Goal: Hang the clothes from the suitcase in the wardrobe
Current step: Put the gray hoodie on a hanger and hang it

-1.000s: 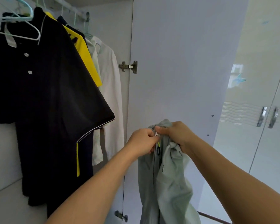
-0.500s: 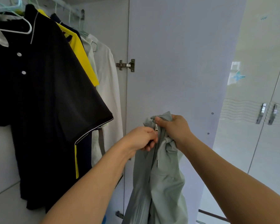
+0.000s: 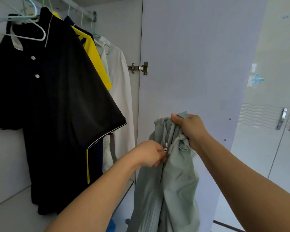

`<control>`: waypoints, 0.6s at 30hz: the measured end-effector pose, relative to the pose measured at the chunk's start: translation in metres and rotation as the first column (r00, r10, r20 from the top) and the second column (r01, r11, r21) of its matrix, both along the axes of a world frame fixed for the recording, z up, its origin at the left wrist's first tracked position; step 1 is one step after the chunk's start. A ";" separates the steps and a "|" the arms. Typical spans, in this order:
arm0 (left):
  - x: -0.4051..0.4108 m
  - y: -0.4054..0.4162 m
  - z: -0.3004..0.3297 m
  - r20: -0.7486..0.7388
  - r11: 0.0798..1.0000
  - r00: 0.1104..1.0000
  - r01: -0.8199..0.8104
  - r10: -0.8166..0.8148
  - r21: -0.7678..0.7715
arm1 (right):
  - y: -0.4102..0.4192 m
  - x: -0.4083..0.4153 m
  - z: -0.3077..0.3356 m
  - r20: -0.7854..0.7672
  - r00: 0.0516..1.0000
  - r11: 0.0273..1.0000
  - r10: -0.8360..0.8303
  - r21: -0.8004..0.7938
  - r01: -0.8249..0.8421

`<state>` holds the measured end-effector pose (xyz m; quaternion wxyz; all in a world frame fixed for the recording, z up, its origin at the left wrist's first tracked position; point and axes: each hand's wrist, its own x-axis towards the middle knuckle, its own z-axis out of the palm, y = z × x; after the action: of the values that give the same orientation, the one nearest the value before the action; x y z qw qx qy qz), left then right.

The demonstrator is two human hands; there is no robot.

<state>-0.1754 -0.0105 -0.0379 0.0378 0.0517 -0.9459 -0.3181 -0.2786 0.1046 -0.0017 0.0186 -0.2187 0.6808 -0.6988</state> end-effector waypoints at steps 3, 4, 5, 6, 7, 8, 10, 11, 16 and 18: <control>0.006 -0.014 0.009 0.163 0.999 0.986 0.024 -0.031 0.047 | 0.001 0.007 -0.004 0.012 0.996 0.995 0.091 0.025 -0.092; 0.008 -0.019 0.014 0.159 0.997 0.987 -0.007 -0.006 0.080 | 0.002 0.011 -0.003 0.017 0.988 0.986 0.157 0.052 -0.157; 0.009 -0.025 0.020 0.115 0.988 0.992 -0.064 0.048 0.141 | 0.003 0.015 -0.001 0.014 0.975 0.970 0.224 0.099 -0.224; 0.010 -0.030 0.025 0.064 0.958 0.991 -0.130 0.117 0.257 | 0.003 0.020 0.001 0.012 0.958 0.947 0.285 0.148 -0.283; 0.010 -0.033 0.029 0.045 0.894 0.982 -0.185 0.183 0.407 | 0.001 0.024 0.002 0.009 0.944 0.928 0.330 0.183 -0.326; 0.010 -0.034 0.033 0.061 0.811 0.974 -0.217 0.220 0.543 | -0.001 0.027 0.003 0.007 0.934 0.914 0.358 0.201 -0.352; 0.009 -0.031 0.034 0.156 0.653 0.962 -0.267 0.223 0.708 | -0.007 0.033 0.003 0.009 0.931 0.912 0.364 0.199 -0.359; 0.006 -0.031 0.030 0.184 0.590 0.957 -0.284 0.224 0.756 | -0.010 0.035 0.002 0.013 0.937 0.920 0.350 0.182 -0.346; -0.003 -0.032 0.012 0.122 0.314 0.929 -0.239 0.350 0.919 | -0.004 0.033 0.000 0.062 0.966 0.944 0.252 0.203 -0.259; -0.003 -0.037 0.015 0.086 0.091 0.907 -0.134 0.411 0.987 | 0.004 0.023 -0.003 0.037 0.983 0.928 0.179 0.327 -0.181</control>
<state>-0.1787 -0.0473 -0.0224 0.1546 0.2048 -0.4713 -0.8438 -0.2558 0.1085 -0.0051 0.1210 -0.2718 0.7647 -0.5715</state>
